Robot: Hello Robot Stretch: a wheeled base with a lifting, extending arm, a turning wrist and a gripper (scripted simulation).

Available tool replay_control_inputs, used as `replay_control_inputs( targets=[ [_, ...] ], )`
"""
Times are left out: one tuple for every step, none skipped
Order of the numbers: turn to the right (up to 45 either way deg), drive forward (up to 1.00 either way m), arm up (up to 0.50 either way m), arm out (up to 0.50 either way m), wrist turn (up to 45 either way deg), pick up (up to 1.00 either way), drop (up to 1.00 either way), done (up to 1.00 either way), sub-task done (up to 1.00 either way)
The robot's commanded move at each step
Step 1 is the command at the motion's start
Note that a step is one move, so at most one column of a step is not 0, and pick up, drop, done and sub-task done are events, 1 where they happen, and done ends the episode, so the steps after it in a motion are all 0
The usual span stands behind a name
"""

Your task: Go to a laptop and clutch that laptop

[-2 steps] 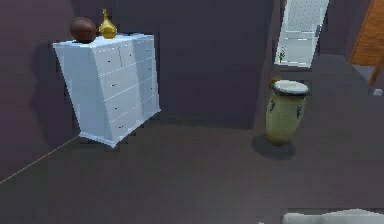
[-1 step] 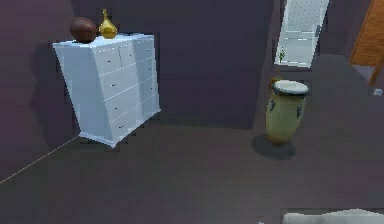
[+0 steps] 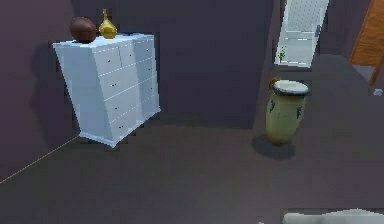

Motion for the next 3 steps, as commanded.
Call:
replay_control_inputs(
  targets=[
    [0.0, 0.0, 0.0, 0.48, 0.0, 0.0, 0.0, 0.0, 0.0],
    [0.0, 0.0, 0.0, 0.0, 45.0, 0.0, 0.0, 0.0, 0.0],
    [0.0, 0.0, 0.0, 0.0, 45.0, 0.0, 0.0, 0.0, 0.0]
  ],
)
